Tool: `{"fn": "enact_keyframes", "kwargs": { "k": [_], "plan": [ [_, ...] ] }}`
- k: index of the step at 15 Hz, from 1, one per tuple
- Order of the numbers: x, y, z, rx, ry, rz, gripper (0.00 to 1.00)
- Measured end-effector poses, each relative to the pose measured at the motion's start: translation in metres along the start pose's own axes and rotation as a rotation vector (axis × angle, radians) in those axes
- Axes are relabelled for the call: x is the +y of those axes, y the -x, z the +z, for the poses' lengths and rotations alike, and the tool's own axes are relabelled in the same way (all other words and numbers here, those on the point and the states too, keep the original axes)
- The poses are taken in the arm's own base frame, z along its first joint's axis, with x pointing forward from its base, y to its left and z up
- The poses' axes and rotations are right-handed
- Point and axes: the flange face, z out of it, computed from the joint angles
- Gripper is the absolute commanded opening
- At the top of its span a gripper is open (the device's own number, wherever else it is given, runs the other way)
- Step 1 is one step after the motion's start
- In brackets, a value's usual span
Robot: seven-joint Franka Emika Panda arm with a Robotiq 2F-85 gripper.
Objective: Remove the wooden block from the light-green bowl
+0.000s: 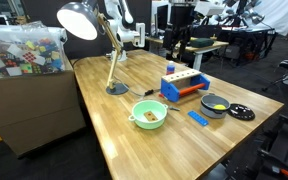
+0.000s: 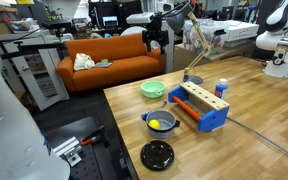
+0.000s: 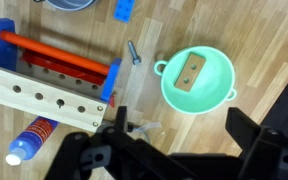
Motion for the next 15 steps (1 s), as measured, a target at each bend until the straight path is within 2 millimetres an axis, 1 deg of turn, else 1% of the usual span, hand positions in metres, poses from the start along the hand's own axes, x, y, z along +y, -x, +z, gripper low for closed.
{"fn": "enact_keyframes", "kwargs": {
  "k": [4,7,9,11,13,15],
  "plan": [
    [0.000,0.000,0.002,-0.005,-0.001,0.001,1.00],
    [0.005,-0.003,0.011,-0.017,-0.001,0.031,1.00],
    [0.007,-0.014,0.020,-0.023,0.001,0.093,1.00],
    [0.003,-0.029,0.031,-0.028,0.009,0.150,1.00],
    [-0.006,-0.042,0.045,-0.038,0.024,0.200,1.00],
    [-0.018,-0.049,0.058,-0.052,0.043,0.229,1.00]
  ]
}}
